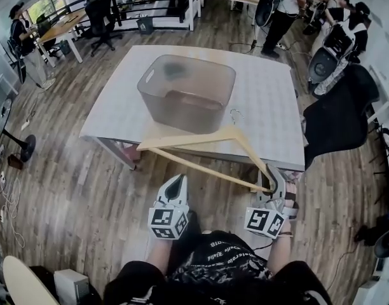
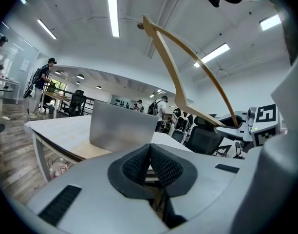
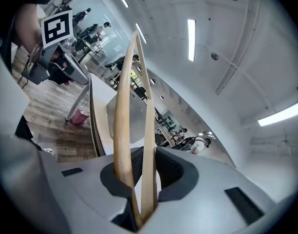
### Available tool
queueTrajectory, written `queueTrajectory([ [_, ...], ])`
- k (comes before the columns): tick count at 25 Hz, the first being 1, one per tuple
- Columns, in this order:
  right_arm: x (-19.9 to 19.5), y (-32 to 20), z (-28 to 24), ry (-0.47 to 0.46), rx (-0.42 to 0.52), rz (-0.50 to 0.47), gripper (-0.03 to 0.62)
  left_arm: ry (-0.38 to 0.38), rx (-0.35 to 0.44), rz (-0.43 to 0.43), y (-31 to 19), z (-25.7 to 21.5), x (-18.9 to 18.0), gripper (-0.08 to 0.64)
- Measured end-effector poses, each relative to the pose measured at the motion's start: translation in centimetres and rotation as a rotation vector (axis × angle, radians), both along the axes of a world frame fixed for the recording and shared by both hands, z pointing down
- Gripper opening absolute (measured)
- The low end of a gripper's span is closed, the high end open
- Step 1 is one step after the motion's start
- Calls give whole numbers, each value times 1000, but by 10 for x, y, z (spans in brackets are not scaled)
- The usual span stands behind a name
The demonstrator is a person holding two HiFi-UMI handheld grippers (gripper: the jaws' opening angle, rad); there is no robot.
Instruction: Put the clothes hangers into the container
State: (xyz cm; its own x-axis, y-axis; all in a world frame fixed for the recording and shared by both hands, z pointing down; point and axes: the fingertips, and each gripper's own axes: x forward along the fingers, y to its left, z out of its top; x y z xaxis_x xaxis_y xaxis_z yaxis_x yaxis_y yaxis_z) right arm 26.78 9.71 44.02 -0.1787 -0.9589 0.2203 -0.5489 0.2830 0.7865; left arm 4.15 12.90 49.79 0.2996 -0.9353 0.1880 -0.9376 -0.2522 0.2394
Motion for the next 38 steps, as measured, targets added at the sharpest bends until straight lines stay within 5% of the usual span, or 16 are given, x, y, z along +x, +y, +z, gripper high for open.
queueTrajectory([
  [17, -59, -160, -23, 17, -18, 94, 71, 15, -25, 99, -178, 8, -78, 20],
  [26, -95, -230, -29, 118, -112, 109, 71, 5, -53, 142, -232, 13, -146, 20],
  [31, -94, -265, -32, 207, -172, 104, 71, 96, -83, 171, -250, 19, -154, 20],
  [38, -94, -306, -29, 344, -279, 48, 72, 127, -136, 140, -264, 30, -159, 20],
])
